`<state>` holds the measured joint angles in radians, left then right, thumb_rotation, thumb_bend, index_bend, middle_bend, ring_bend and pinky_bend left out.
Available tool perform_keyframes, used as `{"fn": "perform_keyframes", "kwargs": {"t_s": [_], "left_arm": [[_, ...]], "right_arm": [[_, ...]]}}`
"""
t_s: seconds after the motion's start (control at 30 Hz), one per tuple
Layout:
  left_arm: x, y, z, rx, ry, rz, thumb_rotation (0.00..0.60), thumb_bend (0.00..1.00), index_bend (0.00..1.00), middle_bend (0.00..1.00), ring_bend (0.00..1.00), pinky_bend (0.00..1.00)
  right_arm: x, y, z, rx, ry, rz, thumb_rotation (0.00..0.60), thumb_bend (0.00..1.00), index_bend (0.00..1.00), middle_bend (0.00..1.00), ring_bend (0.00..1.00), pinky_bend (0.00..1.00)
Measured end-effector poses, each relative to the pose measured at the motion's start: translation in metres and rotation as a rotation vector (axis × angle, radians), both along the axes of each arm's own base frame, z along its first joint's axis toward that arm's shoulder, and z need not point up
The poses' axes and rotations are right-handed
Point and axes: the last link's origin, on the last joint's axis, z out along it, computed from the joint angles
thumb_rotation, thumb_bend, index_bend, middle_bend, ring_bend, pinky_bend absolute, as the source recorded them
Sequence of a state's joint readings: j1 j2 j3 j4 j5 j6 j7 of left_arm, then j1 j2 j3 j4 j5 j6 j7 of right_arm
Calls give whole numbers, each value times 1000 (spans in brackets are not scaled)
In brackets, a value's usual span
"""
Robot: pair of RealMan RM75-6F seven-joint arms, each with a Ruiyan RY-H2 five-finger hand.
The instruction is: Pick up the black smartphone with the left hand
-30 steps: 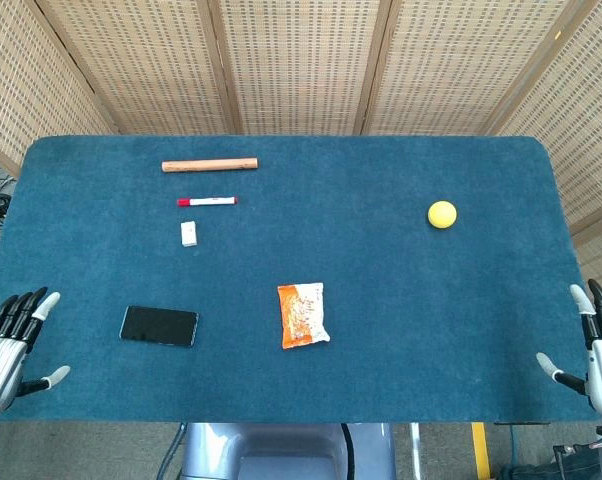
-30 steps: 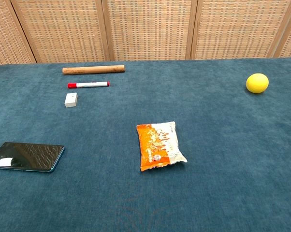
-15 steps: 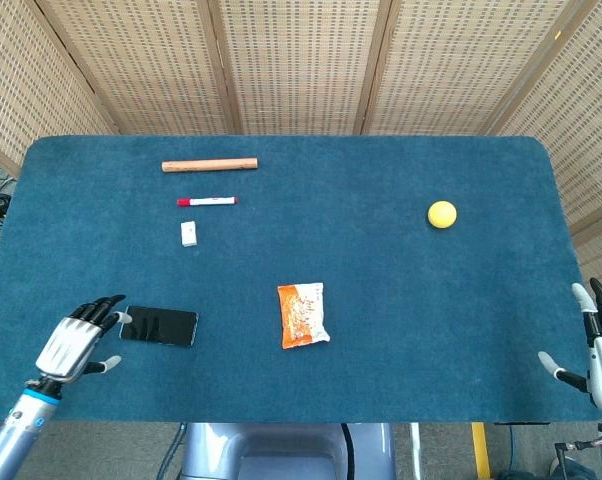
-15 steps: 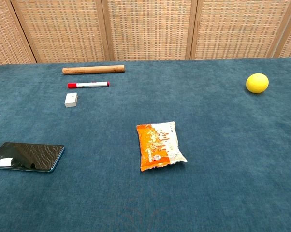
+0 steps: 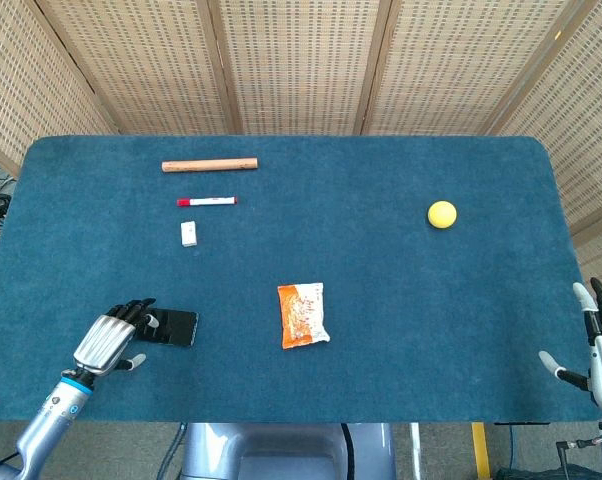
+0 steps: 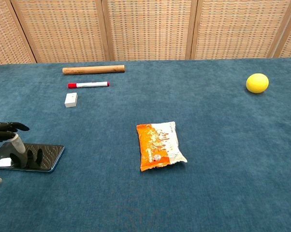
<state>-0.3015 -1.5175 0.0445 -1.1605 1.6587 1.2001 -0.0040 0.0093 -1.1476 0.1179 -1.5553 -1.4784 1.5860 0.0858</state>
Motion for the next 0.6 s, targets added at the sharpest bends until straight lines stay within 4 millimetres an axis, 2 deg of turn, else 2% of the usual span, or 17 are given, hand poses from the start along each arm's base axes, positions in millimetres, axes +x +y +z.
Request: {"fn": "perform_keyframes", "kwargs": {"t_s": [0.17, 0.33, 0.47, 0.6], "left_arm": [[7, 2, 2, -29, 2, 12, 600, 239, 266, 0, 32, 241], [13, 4, 3, -31, 29, 8, 600, 321, 257, 0, 25, 241], [17, 7, 0, -28, 39, 1, 600, 366, 257, 0, 27, 241], [21, 8, -8, -17, 66, -24, 600, 369, 258, 0, 27, 241]], "right_arm": [[0, 0, 0, 1, -4, -1, 600, 0, 0, 0, 0, 0], [0, 0, 0, 4, -4, 0, 600, 0, 0, 0, 0, 0], [0, 0, -1, 7, -3, 0, 600, 0, 0, 0, 0, 0], [0, 0, 0, 9, -5, -1, 600, 0, 0, 0, 0, 0]]}}
